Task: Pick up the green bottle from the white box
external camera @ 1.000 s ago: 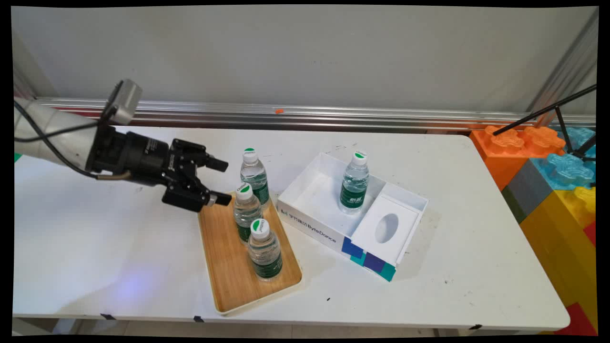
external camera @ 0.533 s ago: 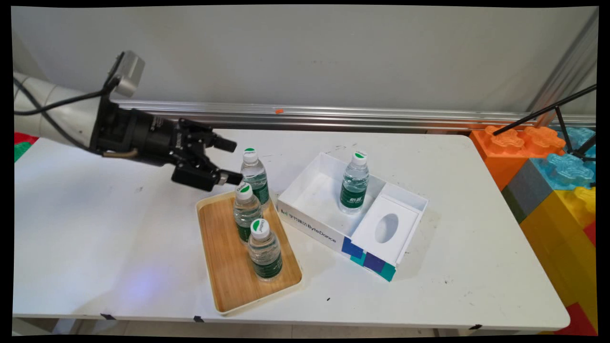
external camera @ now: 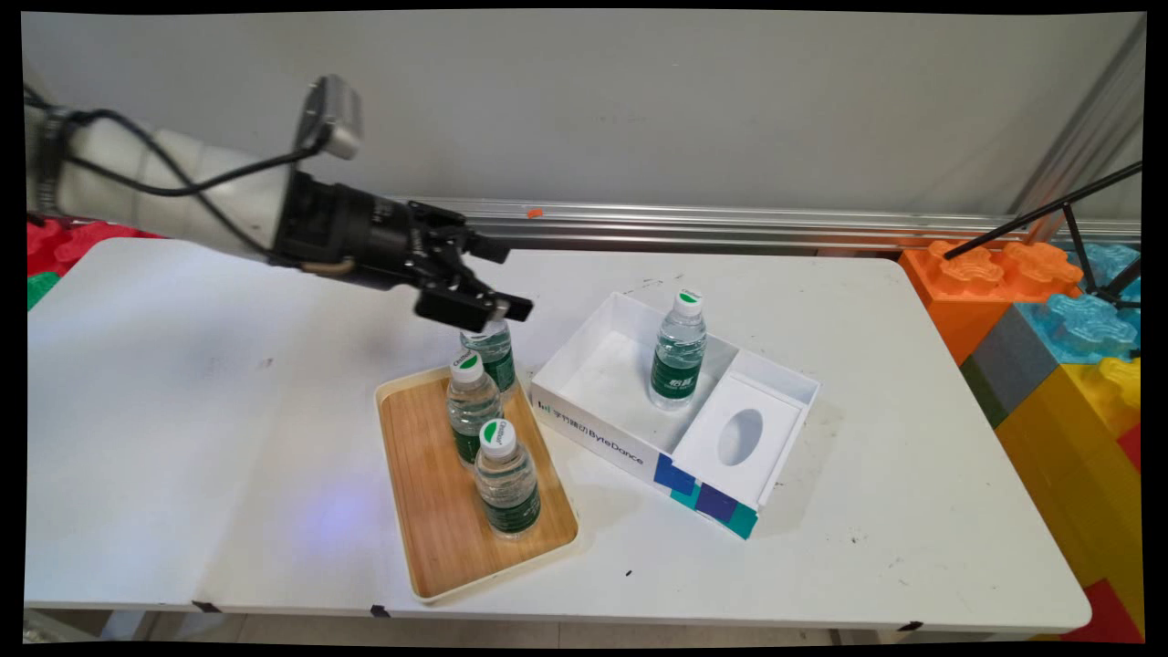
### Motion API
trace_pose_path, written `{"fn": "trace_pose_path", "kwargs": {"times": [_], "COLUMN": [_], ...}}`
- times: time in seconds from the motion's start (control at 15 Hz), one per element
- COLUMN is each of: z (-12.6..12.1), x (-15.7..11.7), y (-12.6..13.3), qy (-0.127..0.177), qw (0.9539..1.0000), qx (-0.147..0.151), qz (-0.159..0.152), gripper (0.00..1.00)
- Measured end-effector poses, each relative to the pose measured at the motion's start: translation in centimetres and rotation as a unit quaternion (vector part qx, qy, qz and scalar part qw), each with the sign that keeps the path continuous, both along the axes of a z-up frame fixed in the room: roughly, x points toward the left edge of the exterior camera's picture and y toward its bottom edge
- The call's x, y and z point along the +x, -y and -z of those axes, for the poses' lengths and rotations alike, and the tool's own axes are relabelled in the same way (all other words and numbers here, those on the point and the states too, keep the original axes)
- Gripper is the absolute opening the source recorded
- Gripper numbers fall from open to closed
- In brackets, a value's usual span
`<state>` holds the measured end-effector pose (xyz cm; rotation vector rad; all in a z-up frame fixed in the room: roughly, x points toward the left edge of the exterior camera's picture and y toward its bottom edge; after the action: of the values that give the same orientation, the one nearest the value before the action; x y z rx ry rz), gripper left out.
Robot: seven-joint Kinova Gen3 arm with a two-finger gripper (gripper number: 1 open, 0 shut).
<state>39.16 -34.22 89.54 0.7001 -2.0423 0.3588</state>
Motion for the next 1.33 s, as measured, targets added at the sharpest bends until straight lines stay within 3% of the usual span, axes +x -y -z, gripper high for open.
{"fn": "trace_pose_path", "kwargs": {"times": [0.8,1.33], "z": [6.5,9.7], "x": [-5.6,-9.3], "y": [6.7,9.6], "qy": [0.025,0.019], "qw": [0.9993,0.9990], "qx": [0.019,0.036], "qz": [-0.019,-0.020], "gripper": [1.00,1.00]}}
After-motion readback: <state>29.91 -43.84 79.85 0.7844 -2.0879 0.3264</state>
